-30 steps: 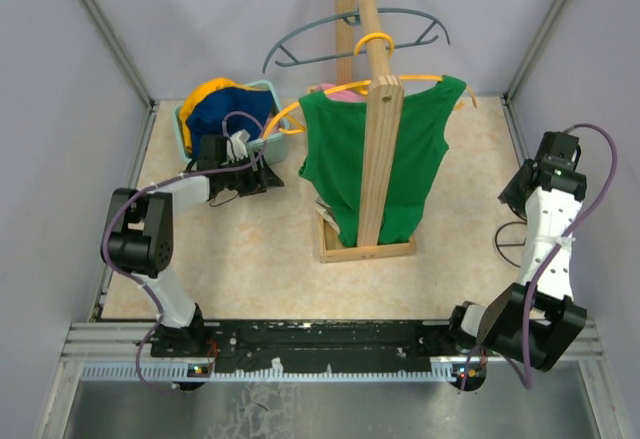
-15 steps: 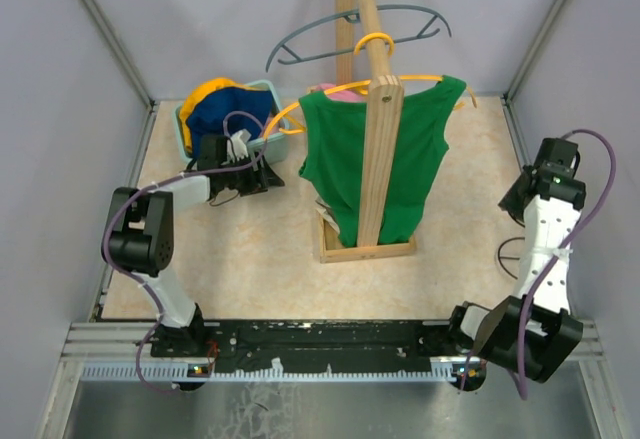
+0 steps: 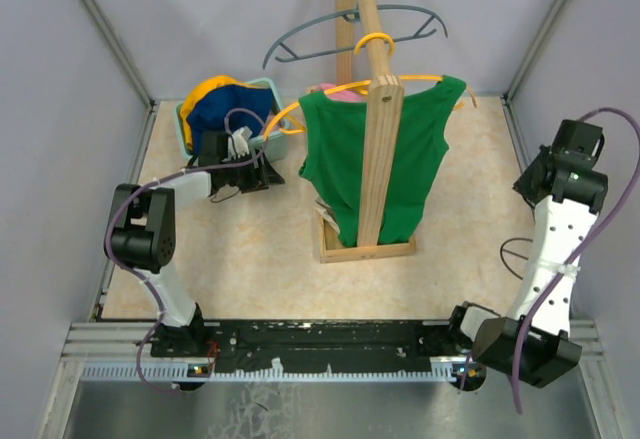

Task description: Stack the hats

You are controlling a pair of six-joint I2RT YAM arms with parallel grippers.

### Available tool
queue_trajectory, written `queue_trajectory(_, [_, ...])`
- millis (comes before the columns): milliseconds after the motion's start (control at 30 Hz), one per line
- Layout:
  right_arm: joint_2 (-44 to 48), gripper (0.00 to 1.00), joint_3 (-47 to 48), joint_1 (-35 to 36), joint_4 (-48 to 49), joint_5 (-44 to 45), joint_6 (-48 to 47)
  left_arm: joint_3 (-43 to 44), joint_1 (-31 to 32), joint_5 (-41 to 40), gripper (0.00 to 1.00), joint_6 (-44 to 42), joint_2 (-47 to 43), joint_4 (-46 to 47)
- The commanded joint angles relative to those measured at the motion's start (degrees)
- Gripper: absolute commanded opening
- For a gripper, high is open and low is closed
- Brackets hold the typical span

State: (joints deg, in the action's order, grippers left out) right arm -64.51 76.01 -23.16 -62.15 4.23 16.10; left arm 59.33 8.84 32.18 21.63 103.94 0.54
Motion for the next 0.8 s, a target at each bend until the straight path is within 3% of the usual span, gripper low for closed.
queue_trajectory(0, [2.4,0.0,10.44,0.65,2.81,0.95,-1.16,0.72,-0.23,-0.95,0.73,0.06,1.81,-5.97])
queue_trajectory(333, [0.78,0.0,33.8,1.27,7.66,-9.12,-1.31,4.96,-0.32,-1.51,0.74,-0.74,-2.64,-9.23])
queue_trajectory(500, [-4.24,0.0,45.86,1.29,13.62,-19.56,2.26,7.71,-0.19,2.5,0.74,0.36,-5.33,-9.55])
queue_trajectory(700, [-1.67,0.0,42.45,2.14,37.02,-30.95,9.03,7.36,0.39,2.08,0.74,0.44,-10.2,-8.74])
queue_trajectory(767, [-0.72,0.0,38.45,2.17,49.59,-32.75,13.93,6.95,0.39,1.76,0.74,0.36,-11.34,-8.71])
